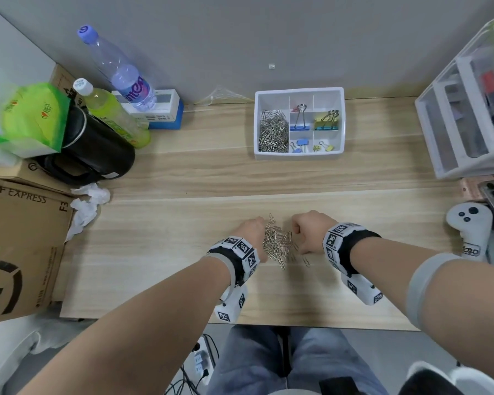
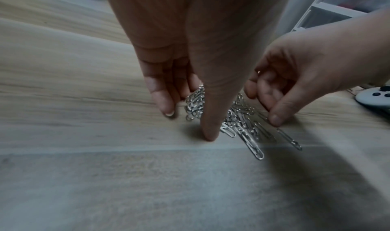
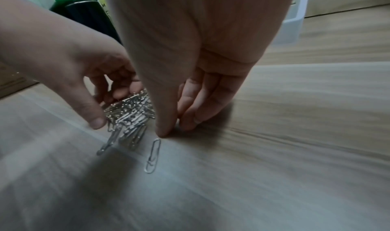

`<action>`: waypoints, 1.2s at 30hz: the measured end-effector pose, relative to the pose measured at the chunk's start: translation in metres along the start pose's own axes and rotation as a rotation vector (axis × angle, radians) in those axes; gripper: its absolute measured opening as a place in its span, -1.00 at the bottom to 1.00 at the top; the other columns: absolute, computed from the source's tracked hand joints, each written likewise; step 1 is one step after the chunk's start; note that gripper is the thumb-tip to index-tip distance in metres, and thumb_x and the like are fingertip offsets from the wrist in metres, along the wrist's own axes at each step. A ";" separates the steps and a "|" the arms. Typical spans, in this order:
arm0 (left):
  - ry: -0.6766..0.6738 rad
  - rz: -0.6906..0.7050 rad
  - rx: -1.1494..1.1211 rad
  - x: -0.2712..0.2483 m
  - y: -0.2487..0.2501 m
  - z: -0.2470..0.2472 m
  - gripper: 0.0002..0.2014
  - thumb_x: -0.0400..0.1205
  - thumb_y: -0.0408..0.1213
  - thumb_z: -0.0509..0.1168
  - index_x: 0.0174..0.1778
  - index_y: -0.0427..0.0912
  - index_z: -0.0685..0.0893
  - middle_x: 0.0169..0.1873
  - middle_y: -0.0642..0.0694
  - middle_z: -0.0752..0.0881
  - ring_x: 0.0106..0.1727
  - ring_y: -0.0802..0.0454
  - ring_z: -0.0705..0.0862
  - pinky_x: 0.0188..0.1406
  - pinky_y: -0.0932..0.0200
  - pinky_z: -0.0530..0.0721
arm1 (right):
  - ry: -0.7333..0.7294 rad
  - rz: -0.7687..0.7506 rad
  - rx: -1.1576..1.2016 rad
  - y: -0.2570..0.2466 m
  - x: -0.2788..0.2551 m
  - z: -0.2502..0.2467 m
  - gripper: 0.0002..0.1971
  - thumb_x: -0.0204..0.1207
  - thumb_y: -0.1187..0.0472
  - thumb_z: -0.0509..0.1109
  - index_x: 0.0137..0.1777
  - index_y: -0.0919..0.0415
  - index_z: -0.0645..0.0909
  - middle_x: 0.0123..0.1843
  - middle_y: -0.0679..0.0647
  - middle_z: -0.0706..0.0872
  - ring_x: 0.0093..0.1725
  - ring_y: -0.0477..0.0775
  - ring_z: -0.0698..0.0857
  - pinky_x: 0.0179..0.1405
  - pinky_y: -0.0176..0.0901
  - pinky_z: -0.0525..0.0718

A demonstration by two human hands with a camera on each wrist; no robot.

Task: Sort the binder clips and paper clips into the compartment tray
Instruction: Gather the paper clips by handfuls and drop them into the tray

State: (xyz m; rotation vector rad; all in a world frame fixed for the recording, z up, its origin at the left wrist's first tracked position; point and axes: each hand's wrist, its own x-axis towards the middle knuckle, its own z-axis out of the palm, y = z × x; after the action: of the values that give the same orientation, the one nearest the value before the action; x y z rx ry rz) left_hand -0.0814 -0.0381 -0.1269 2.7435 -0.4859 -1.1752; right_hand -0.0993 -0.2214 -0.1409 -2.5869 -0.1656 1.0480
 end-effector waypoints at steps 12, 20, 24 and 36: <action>0.006 -0.047 0.006 -0.006 -0.006 -0.002 -0.53 0.36 -0.35 0.53 0.09 -0.24 0.47 -0.20 -0.06 0.57 -0.18 -0.04 0.62 -0.32 0.17 0.57 | -0.031 -0.151 0.018 0.006 -0.007 0.008 0.25 -0.07 0.16 0.78 0.62 0.07 0.13 0.42 -0.05 0.30 0.30 0.03 0.55 0.19 -0.29 0.50; 0.031 -0.007 -0.051 0.002 0.009 0.007 -0.74 0.39 -0.27 0.45 -0.04 -0.23 0.65 -0.12 -0.17 0.72 -0.09 -0.15 0.71 -0.09 -0.03 0.77 | 0.077 -0.156 0.172 -0.024 0.001 0.016 -0.20 0.20 0.18 0.65 0.47 0.15 0.44 0.29 0.07 0.55 0.26 0.12 0.62 0.31 -0.09 0.57; 0.029 -0.033 -0.094 0.001 0.003 0.004 -0.73 0.35 -0.26 0.44 -0.07 -0.16 0.60 -0.12 -0.11 0.71 -0.10 -0.11 0.71 -0.12 0.00 0.78 | 0.084 -0.138 0.207 -0.024 0.001 0.013 -0.13 0.12 0.09 0.69 0.47 0.13 0.43 0.27 0.05 0.49 0.22 0.11 0.63 0.28 -0.02 0.62; 0.012 -0.010 -0.081 0.001 0.003 0.009 -0.84 0.37 -0.32 0.42 -0.17 -0.26 0.69 -0.19 -0.18 0.77 -0.18 -0.12 0.74 -0.19 0.02 0.78 | 0.153 -0.170 0.013 -0.037 -0.001 0.026 0.04 -0.09 -0.07 0.77 0.44 0.03 0.37 0.37 0.03 0.33 0.31 0.12 0.45 0.23 -0.06 0.60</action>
State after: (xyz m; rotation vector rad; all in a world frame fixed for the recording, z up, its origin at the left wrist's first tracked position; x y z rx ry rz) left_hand -0.0880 -0.0409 -0.1331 2.6861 -0.4141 -1.1543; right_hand -0.1171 -0.1801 -0.1441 -2.5758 -0.3321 0.7861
